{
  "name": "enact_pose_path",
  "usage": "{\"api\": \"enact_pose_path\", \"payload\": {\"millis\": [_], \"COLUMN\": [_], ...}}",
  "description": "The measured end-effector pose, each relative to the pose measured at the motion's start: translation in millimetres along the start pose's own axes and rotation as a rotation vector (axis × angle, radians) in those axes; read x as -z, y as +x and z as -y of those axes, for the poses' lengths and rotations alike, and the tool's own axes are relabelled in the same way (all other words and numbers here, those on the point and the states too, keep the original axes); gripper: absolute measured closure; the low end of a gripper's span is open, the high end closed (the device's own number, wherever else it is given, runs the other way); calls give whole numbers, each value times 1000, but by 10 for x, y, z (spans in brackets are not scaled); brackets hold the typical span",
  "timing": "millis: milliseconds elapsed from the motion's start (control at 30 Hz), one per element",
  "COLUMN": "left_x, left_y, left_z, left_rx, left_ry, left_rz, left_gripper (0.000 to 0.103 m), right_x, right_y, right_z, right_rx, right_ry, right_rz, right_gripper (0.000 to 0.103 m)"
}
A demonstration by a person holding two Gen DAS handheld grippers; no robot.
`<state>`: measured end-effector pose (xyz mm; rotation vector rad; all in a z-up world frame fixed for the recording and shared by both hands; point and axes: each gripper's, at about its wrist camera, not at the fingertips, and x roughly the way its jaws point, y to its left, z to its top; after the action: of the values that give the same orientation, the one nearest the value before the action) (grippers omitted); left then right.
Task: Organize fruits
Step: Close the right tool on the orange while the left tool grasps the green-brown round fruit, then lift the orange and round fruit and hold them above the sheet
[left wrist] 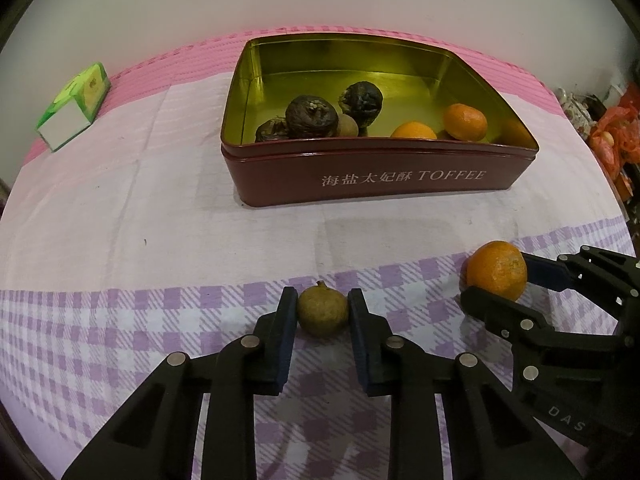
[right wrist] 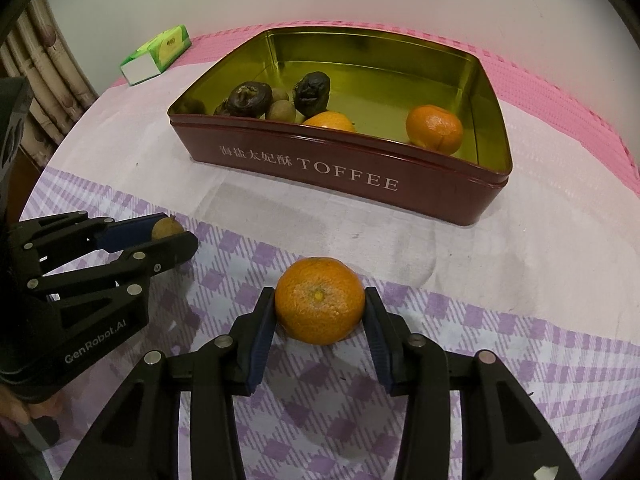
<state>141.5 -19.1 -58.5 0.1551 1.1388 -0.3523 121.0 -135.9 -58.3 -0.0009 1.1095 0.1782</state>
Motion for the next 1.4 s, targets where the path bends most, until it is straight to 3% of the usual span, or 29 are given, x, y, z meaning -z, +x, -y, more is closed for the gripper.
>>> {"api": "enact_pose_path", "payload": {"millis": [1400], "left_x": [9], "left_y": [-26], "left_z": [-17], "left_rx": [-12], "left_ry": [-30], "left_rz": [1], "left_gripper": [77], "right_x": [15], "right_y": [-12], "right_z": [17], "right_rx": [0], "right_ry": [22], "right_rz": [-5], "right_gripper": [65]}}
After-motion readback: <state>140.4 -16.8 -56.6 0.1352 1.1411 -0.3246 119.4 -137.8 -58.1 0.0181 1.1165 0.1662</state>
